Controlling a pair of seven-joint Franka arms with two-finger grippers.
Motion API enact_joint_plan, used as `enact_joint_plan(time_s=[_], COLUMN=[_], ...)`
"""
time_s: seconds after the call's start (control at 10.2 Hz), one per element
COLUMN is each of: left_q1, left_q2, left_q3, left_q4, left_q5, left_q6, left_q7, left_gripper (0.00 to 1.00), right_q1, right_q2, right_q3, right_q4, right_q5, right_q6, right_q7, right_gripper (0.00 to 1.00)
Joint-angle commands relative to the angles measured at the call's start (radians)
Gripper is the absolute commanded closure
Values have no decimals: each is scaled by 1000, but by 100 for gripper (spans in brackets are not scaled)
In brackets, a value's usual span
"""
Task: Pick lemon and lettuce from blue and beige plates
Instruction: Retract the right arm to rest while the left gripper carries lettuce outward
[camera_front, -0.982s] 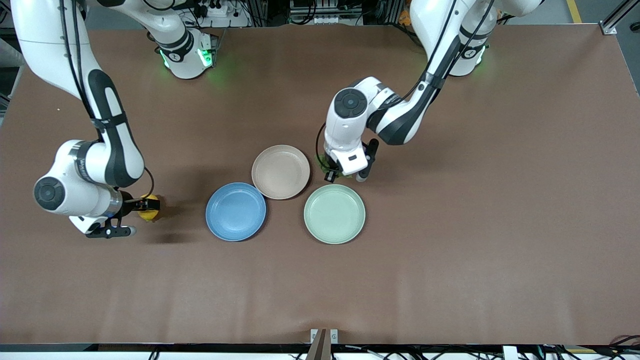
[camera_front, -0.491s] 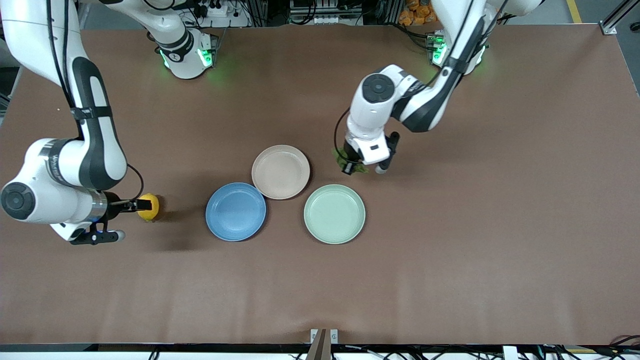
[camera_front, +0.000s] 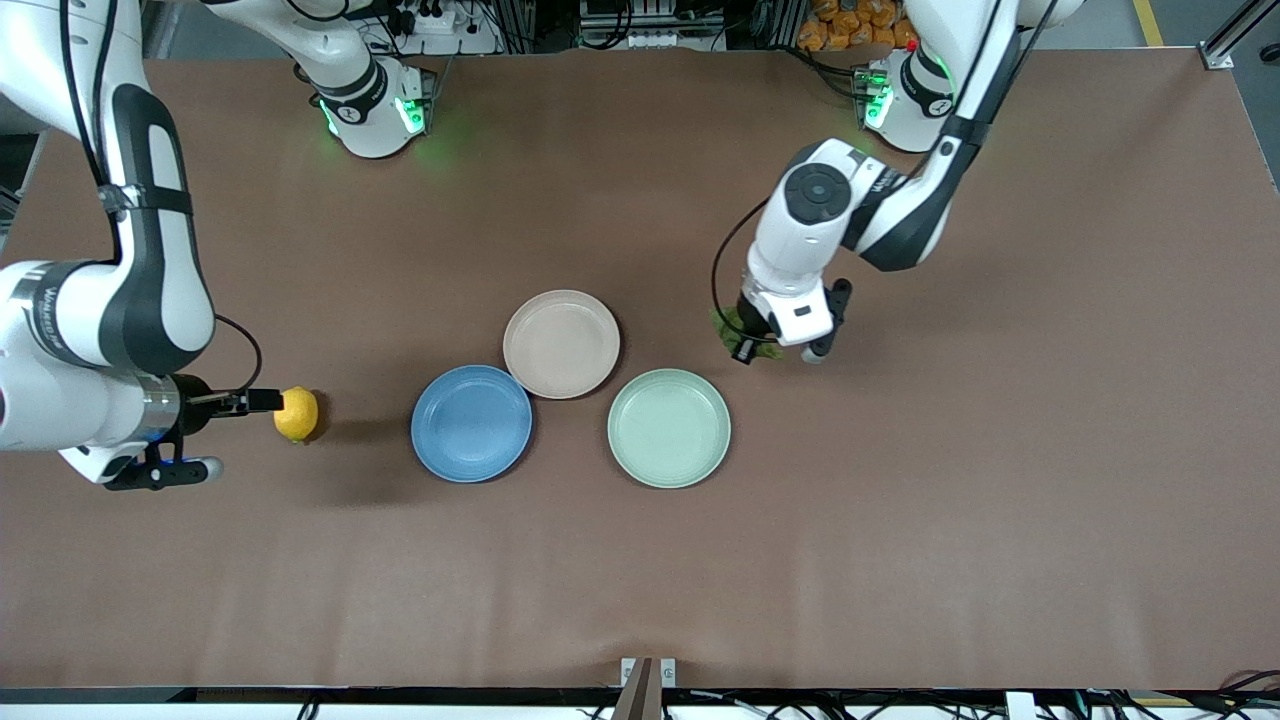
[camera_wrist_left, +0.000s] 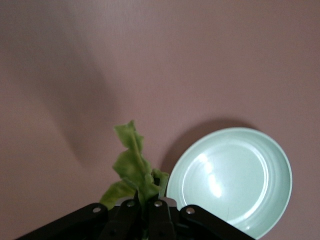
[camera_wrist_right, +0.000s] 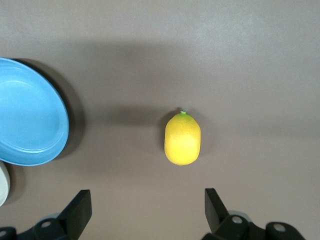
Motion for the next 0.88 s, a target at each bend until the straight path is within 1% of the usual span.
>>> enact_joint_plan(time_s=[0.0, 0.2, 0.39, 0.49, 0.59, 0.69, 0.79], left_q1=[73, 134, 194, 217, 241, 258, 275], left_q2=[-84, -112, -120, -120, -120, -123, -120], left_q3=[-14, -16, -16, -16, -16, -16, -14], left_q4=[-89, -126, -140, -140, -140, -140, -140], left_q5=[21, 19, 19, 18, 18, 18, 18], left_q6=[12, 12, 11, 9, 6, 3, 0], left_q7=[84, 181, 262, 302, 340, 377, 408], left_gripper=[100, 100, 100, 100, 100, 100, 100], right_q1=[-8, -7, -8, -19, -51, -115, -155], right_q2=[-35, -62, -104, -133, -177, -211, -239], right_q3=[5, 5, 13, 30, 68, 137, 175], right_q4=[-1, -3, -23, -50, -106, -142, -170], right_q5=[3, 1, 1, 1, 1, 1, -4], right_q6=[-18, -32, -34, -34, -16, 9, 20], right_q7=[-4, -3, 0, -1, -1, -3, -3], right_gripper=[0, 0, 0, 0, 0, 0, 0])
